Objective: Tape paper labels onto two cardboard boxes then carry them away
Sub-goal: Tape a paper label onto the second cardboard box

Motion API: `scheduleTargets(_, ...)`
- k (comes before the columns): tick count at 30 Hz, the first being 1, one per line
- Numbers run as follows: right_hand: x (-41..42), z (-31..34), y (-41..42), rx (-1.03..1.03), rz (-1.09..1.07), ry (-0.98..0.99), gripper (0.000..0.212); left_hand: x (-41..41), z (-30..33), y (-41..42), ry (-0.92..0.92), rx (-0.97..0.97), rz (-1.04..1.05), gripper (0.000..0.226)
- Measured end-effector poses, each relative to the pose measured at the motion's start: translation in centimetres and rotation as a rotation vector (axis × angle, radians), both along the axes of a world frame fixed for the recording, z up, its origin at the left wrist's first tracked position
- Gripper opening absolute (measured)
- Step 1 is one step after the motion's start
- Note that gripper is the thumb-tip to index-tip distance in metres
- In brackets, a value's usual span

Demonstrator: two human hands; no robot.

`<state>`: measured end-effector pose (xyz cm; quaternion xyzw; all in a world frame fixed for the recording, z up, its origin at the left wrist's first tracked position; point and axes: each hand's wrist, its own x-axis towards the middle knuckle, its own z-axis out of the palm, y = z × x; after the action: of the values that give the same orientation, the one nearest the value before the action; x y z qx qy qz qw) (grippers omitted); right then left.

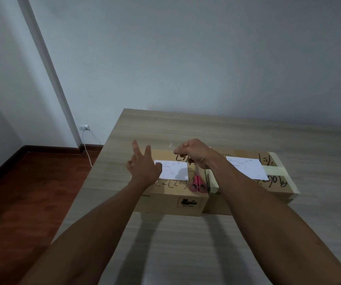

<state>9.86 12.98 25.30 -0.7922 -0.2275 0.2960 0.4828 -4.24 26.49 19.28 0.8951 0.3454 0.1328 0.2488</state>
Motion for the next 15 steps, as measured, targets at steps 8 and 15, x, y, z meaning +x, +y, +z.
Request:
scheduleTargets(8,0.6,0.1,-1.2,-0.079,0.082,-0.051,0.008,1.6,1.4,-0.2,-0.433,-0.661,-0.135,0.033)
scheduleTargets(15,1.3,-0.5,-1.7,-0.16,0.15,-0.094,0.011,2.6,1.9,-0.6,-0.447,-0.598,-0.113,0.025)
